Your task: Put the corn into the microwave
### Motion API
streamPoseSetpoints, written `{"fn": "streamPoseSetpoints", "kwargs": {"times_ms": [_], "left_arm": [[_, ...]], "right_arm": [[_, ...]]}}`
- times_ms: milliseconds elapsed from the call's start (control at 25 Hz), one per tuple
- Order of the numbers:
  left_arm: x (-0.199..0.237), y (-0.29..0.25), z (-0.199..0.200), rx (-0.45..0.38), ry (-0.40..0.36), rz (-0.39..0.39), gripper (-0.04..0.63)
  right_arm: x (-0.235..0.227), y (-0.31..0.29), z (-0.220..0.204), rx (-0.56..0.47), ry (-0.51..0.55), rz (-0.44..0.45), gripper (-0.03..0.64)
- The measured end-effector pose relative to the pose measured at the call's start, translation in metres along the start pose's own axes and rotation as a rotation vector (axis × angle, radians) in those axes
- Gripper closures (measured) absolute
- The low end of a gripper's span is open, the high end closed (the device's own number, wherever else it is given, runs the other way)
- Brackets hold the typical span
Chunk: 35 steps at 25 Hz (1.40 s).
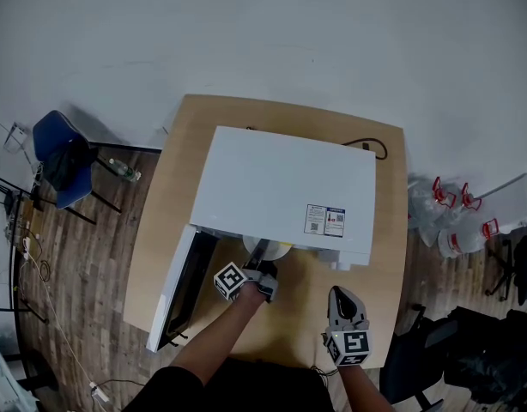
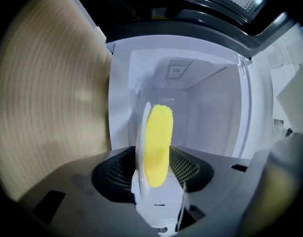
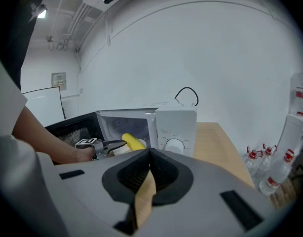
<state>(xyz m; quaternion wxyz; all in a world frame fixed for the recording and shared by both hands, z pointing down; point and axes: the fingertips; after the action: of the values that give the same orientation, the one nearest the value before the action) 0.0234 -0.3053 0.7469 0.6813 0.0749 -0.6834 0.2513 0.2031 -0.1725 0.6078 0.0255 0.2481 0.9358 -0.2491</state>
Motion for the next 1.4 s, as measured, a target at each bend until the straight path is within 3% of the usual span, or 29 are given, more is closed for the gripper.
{"fn": "streamPoseSetpoints", "kwargs": {"times_ms": [280,480,680,720,800,920,1400], "left_arm": [[0.012,0.013,-0.001,0.024,-0.010,0.026,0.385],[0.015,0.043,0.003,-0.021,-0.017,0.085,0.387],[0.021,0.051,-0.007,0.027,-0.029,0.121,0.387],[0.020,0.049,-0.009,0.042,-0.038,0.117,0.401],[0.018,0.047,-0.013,0.057,-0.060,0.113,0.523],[0.020,0.047,-0.015,0.052,-0.060,0.149,0.567],[0.018,0.022,0.000,-0.002,-0.035,0.185,0.571]], "right_arm": [[-0.013,0.005,0.001,-0.032,0.022,-0.067,0.557],[-0.017,0.011,-0.001,-0.047,0.017,-0.097,0.557],[-0.019,0.013,-0.002,-0.041,0.013,-0.099,0.557],[-0.017,0.013,-0.001,-0.040,0.014,-0.096,0.557],[-0.014,0.013,0.000,-0.043,0.016,-0.089,0.557],[-0.012,0.013,0.002,-0.049,0.013,-0.086,0.557],[-0.016,0.012,-0.007,-0.026,-0.021,-0.074,0.557]]}}
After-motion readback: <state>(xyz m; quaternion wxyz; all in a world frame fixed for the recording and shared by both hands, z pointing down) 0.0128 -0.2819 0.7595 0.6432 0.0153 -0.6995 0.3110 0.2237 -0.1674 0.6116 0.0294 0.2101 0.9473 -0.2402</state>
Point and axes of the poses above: the fingertips, and each gripper's own axes: y backward along the fingers, x to its left, z out of its top, and after that the axes turned 11 degrees about z, right-handed
